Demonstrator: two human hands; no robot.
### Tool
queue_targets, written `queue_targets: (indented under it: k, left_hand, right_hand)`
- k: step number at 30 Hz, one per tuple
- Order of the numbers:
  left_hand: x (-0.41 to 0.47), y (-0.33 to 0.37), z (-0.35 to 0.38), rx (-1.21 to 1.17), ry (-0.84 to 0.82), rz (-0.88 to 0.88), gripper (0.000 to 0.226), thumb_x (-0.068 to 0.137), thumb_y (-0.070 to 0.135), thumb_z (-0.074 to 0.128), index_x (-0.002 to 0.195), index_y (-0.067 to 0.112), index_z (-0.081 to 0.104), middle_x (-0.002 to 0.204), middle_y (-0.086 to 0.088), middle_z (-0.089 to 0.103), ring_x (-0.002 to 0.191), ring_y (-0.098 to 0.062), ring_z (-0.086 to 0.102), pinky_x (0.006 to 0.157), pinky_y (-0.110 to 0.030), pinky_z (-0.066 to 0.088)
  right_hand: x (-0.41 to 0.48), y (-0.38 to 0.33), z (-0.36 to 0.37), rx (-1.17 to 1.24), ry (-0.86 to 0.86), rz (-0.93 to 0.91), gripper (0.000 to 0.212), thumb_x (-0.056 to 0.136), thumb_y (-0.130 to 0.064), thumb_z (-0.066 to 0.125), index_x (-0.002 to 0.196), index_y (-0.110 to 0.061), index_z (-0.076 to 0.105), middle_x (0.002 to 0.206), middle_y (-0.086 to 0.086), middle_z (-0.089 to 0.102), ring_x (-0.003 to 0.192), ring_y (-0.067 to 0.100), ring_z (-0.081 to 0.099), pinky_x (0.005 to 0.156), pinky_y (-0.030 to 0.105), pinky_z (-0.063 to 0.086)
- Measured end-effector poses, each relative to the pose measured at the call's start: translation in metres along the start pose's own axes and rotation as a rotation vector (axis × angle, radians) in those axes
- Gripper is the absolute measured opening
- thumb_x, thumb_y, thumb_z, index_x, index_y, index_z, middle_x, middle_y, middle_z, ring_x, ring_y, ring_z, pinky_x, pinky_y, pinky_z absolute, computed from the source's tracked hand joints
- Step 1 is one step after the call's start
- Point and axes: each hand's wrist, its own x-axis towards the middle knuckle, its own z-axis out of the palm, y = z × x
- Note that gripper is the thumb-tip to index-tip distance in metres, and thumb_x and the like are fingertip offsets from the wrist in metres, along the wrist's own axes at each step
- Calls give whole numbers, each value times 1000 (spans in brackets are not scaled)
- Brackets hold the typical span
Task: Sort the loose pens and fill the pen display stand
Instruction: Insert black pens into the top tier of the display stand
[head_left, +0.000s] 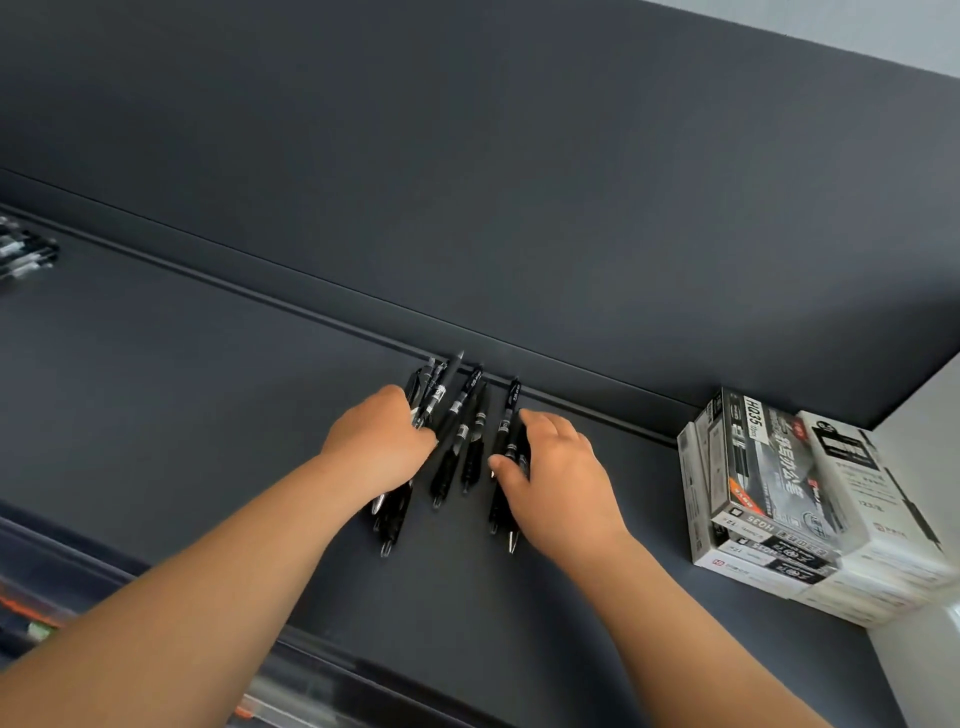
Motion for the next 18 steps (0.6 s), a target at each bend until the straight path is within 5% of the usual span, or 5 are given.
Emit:
queue_targets:
  k: [10,18]
  left_hand:
    - [-2,-11,-5,-540,-3,15,22,83,21,63,89,6,47,78,-8,53,67,-19,51,61,-33,43]
    - [-9,-8,-13,-678,94,6,22,83,17,63,95,3,50,78,-7,54,69,-19,54,63,-31,43]
  right_hand:
    - [-5,-11,-17,105,61,-108,58,94,-39,51,145,-20,33,149,-5,35,137,15,29,109,26,27]
    - [-14,-7,-25,209,60,-124,51,93,-37,54,140,-23,41,143,-8,41,132,10,36,103,21,31]
